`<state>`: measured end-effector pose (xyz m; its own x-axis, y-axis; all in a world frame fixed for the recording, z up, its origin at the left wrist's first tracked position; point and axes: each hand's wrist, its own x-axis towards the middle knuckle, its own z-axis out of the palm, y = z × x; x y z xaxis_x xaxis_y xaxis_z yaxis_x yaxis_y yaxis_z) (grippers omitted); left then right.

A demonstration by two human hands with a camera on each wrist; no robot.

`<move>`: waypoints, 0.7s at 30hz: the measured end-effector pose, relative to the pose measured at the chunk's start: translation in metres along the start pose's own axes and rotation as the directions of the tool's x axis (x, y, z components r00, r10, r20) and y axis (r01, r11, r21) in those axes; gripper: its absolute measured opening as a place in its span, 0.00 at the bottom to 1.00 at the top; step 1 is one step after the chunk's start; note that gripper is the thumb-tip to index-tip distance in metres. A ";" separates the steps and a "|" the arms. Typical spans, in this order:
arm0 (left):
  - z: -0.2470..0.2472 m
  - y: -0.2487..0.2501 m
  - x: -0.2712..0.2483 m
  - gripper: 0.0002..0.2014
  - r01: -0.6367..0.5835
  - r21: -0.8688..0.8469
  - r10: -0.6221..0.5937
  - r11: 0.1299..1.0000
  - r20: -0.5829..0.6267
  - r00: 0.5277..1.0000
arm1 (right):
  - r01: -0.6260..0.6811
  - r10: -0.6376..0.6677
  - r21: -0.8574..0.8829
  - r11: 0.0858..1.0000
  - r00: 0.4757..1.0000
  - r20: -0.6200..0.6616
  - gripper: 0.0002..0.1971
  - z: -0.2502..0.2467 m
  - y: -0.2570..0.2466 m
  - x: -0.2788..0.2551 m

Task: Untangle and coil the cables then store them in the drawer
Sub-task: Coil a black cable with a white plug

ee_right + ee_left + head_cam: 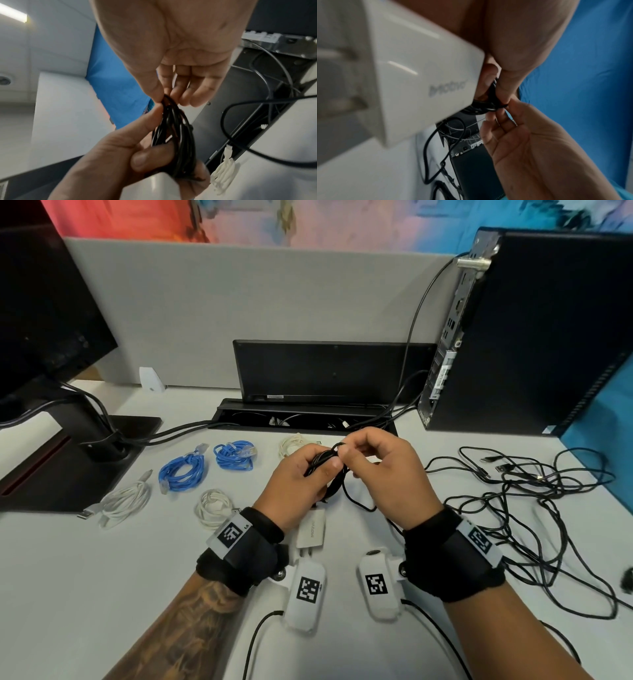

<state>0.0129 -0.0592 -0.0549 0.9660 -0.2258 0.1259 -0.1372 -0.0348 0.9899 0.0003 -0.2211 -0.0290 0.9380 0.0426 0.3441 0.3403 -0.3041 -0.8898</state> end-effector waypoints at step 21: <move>0.009 0.009 -0.004 0.12 -0.026 -0.050 0.025 0.998 -0.015 1.000 | -0.110 0.118 0.077 0.991 0.988 -0.101 0.15 -0.012 -0.011 0.006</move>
<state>0.0058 -0.0674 -0.0472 0.9655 -0.2116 0.1520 -0.1512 0.0201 0.9883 0.0009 -0.2294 -0.0138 0.9598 -0.0902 0.2658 0.2391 -0.2332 -0.9426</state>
